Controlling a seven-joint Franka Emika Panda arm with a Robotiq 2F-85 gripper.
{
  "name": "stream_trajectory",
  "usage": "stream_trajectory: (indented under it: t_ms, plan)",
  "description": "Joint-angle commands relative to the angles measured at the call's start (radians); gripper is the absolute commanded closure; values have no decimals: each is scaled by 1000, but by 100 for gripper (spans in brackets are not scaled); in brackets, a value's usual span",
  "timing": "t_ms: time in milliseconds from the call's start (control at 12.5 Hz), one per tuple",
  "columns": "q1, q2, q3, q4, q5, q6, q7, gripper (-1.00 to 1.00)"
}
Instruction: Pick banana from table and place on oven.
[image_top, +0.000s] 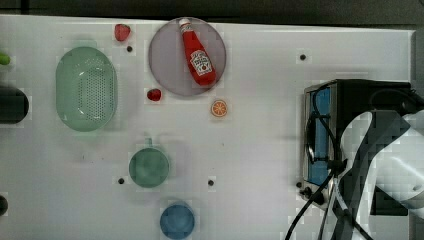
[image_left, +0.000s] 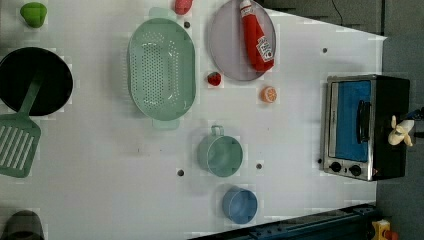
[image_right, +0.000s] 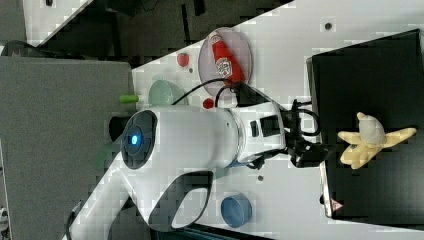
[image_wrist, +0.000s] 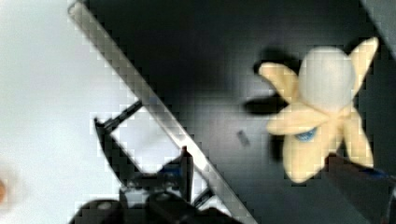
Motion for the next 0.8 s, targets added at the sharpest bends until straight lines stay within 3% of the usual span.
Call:
stream_trajectory:
  t_ms: [80,320,800]
  plan:
    - [3,-22,32,47,-7,-33,-20,-100]
    - [40,-81,162,74,28,-53,73,-100]
    - [80,-218,403,72,36,-172,726,-100]
